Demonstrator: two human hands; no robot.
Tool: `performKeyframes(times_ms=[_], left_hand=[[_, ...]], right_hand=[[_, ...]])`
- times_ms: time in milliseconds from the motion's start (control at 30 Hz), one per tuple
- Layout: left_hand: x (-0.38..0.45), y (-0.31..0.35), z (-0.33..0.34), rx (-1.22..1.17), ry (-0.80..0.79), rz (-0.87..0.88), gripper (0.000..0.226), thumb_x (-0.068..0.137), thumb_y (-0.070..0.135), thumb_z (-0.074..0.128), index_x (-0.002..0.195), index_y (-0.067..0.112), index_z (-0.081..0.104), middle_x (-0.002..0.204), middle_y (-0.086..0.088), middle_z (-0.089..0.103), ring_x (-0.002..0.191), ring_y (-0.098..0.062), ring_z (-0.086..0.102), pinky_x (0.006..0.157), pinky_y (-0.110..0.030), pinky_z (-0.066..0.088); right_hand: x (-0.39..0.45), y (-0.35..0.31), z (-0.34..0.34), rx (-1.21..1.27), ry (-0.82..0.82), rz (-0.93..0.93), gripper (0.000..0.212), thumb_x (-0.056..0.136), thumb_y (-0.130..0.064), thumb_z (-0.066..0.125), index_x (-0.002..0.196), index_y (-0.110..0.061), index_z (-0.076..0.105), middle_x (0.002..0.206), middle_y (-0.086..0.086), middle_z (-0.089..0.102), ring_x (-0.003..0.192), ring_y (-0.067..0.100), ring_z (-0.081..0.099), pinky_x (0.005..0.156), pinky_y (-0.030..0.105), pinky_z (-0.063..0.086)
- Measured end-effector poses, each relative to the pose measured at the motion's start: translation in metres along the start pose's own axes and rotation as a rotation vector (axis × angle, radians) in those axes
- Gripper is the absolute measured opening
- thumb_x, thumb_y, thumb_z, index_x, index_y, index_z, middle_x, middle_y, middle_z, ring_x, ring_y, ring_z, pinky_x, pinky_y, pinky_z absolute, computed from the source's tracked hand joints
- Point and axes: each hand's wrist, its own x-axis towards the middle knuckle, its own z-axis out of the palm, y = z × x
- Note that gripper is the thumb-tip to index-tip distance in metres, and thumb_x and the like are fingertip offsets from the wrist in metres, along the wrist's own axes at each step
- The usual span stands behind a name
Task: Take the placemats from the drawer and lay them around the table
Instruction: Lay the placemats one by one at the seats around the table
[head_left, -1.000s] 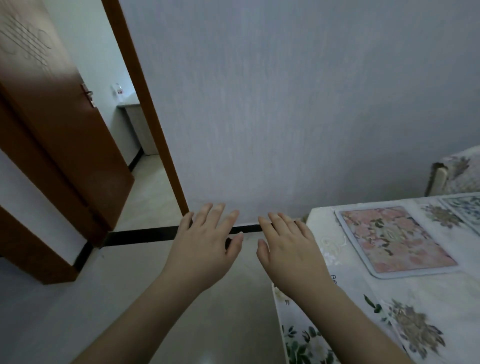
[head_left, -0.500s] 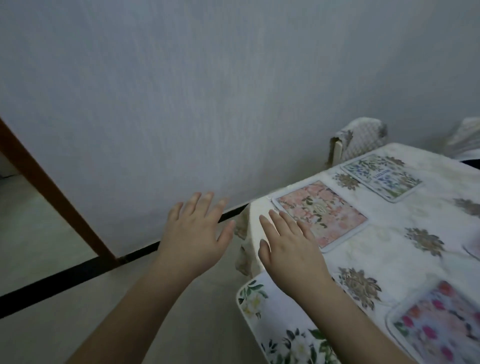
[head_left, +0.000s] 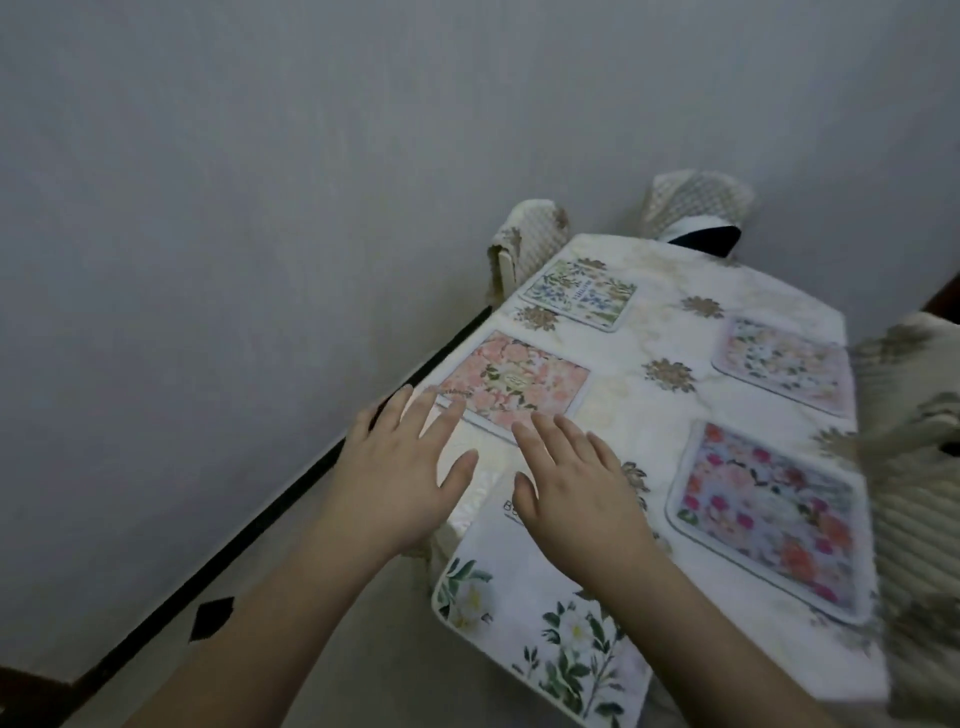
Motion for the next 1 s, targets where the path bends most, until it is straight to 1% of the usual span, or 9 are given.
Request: performKeyframes(times_ms=[300,367,467,533,600,700,800,867,1000], left_hand=[[0.045,0.092,0.015,0.038,-0.058,0.280,0.088,0.077,0.066,-0.014,0.157,0.038,0.008,0.167,0.005,0.008,0.153,-0.017,0.003,0.123,-0.043,0.005],[0.052,0.111,0.016,0.050,-0.057,0.324,0.088,0.077,0.066,-0.015,0.157,0.038,0.007,0.167,0.005,0.007,0.153,-0.017,0.003,0.123,-0.043,0.004],[0.061,0.138,0.016,0.041,-0.055,0.383,0.085,0.081,0.067,-0.010,0.157,0.037,0.014,0.166,0.003,0.013,0.153,-0.019,0.007,0.123,-0.045,0.008],[0.064,0.152,0.017,0.039,-0.053,0.412,0.083,0.083,0.066,-0.006,0.156,0.036,0.019,0.165,0.002,0.019,0.153,-0.020,0.011,0.122,-0.045,0.010],[0.068,0.163,0.019,0.059,-0.061,0.440,0.083,0.083,0.066,-0.006,0.156,0.036,0.018,0.165,0.002,0.019,0.153,-0.020,0.011,0.122,-0.046,0.011],[0.073,0.171,0.020,0.064,-0.056,0.465,0.083,0.083,0.066,-0.005,0.156,0.036,0.020,0.164,0.001,0.022,0.153,-0.022,0.014,0.122,-0.047,0.013],[0.081,0.170,0.023,0.086,-0.085,0.488,0.085,0.080,0.065,-0.010,0.157,0.037,0.015,0.165,0.003,0.017,0.153,-0.021,0.011,0.123,-0.046,0.011],[0.088,0.164,0.026,0.080,-0.101,0.511,0.086,0.079,0.066,-0.012,0.157,0.038,0.012,0.166,0.004,0.015,0.153,-0.020,0.009,0.123,-0.044,0.010],[0.103,0.138,0.035,0.052,-0.076,0.555,0.081,0.086,0.064,-0.003,0.155,0.034,0.026,0.163,0.000,0.027,0.151,-0.023,0.020,0.121,-0.046,0.016]], right_hand=[[-0.049,0.085,-0.002,0.003,-0.023,0.276,0.056,0.089,-0.039,0.032,0.131,-0.018,0.062,0.135,0.006,0.061,0.126,0.027,0.057,0.101,0.044,0.046],[-0.058,0.102,-0.002,0.035,-0.010,0.304,0.059,0.090,-0.040,0.028,0.137,-0.018,0.056,0.141,0.006,0.056,0.132,0.027,0.051,0.107,0.043,0.041],[-0.068,0.125,-0.006,0.105,-0.023,0.315,0.064,0.094,-0.042,0.018,0.151,-0.020,0.036,0.158,0.005,0.033,0.147,0.024,0.027,0.118,0.040,0.022],[-0.071,0.136,-0.005,0.123,-0.014,0.337,0.069,0.091,-0.044,0.009,0.153,-0.021,0.030,0.161,0.004,0.027,0.149,0.024,0.020,0.119,0.039,0.018],[-0.074,0.145,-0.003,0.118,0.018,0.369,0.072,0.089,-0.045,0.009,0.151,-0.019,0.035,0.158,0.006,0.033,0.147,0.025,0.026,0.118,0.041,0.021],[-0.076,0.151,0.002,0.122,-0.015,0.410,0.070,0.089,-0.044,0.012,0.150,-0.020,0.038,0.156,0.007,0.036,0.146,0.027,0.029,0.118,0.042,0.022],[-0.076,0.150,0.003,0.095,-0.025,0.457,0.058,0.090,-0.040,0.028,0.137,-0.020,0.055,0.143,0.009,0.053,0.134,0.030,0.048,0.108,0.047,0.039],[-0.073,0.146,0.006,0.090,-0.020,0.486,0.053,0.089,-0.038,0.033,0.132,-0.020,0.059,0.137,0.008,0.059,0.129,0.031,0.054,0.102,0.047,0.045],[-0.064,0.126,0.019,0.059,-0.019,0.529,0.057,0.091,-0.039,0.029,0.139,-0.020,0.053,0.142,0.007,0.055,0.134,0.030,0.048,0.109,0.047,0.038]])
